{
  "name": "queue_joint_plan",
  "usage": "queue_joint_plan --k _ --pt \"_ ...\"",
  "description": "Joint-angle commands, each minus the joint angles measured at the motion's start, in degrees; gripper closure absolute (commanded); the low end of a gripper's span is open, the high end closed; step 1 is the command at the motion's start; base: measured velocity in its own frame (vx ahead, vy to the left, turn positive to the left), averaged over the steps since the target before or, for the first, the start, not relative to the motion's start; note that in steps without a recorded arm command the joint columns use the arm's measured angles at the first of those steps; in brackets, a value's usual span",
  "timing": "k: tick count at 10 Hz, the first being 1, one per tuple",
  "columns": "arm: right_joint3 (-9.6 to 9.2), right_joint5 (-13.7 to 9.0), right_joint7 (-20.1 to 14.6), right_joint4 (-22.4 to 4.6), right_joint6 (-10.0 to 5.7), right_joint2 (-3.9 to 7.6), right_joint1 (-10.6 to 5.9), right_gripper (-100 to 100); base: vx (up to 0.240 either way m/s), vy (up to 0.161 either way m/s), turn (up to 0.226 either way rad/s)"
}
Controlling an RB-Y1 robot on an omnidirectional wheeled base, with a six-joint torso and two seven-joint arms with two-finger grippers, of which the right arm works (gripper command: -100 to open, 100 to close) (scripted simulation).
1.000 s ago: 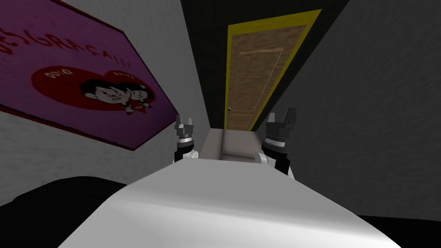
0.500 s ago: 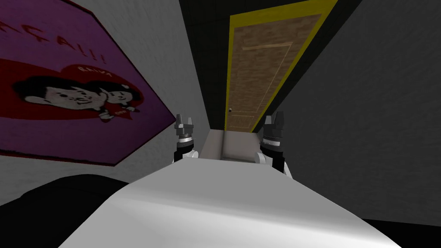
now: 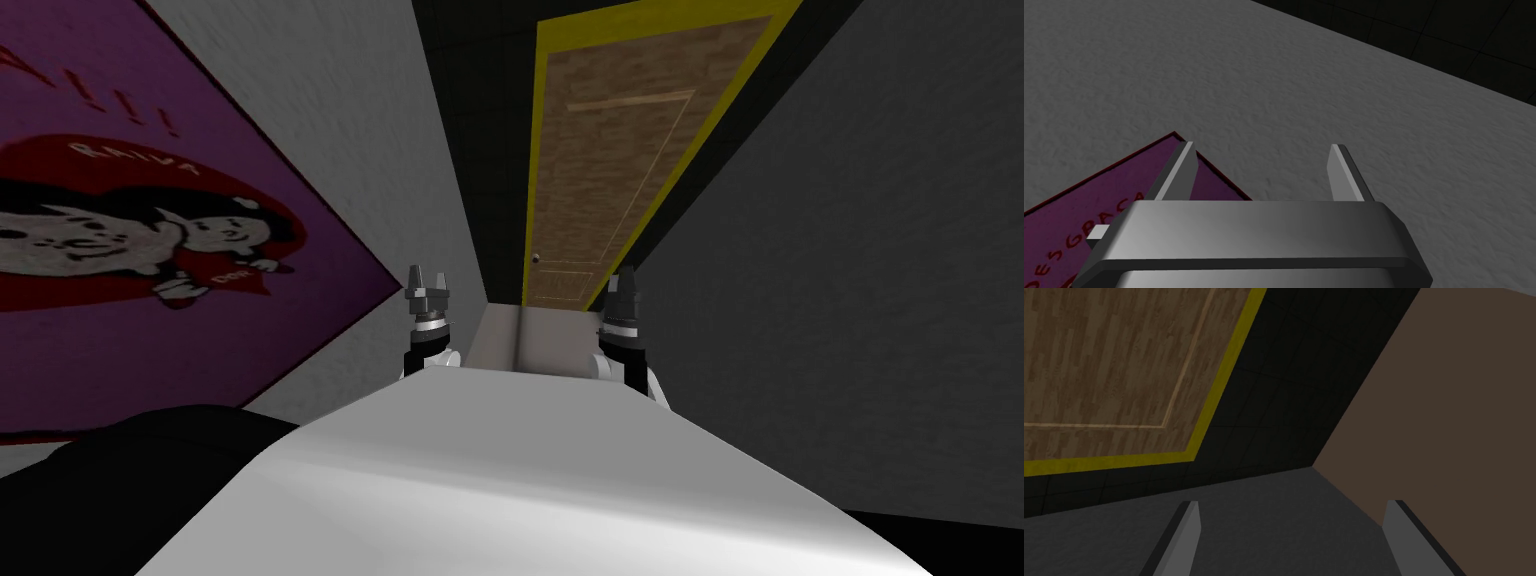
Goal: Pull the door open
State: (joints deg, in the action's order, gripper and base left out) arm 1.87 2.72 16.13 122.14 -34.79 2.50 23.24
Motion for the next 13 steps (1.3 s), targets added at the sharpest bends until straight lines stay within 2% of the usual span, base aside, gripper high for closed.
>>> queue_joint_plan --k 1,13 --pt "0.26 0.56 2.33 -2.32 -0.07 0.51 -0.70 -100 0.124 0.008 0.000" --pt "1.69 3.53 14.27 -16.19 -1.75 2.16 -4.87 -100 0.104 0.022 -0.003"
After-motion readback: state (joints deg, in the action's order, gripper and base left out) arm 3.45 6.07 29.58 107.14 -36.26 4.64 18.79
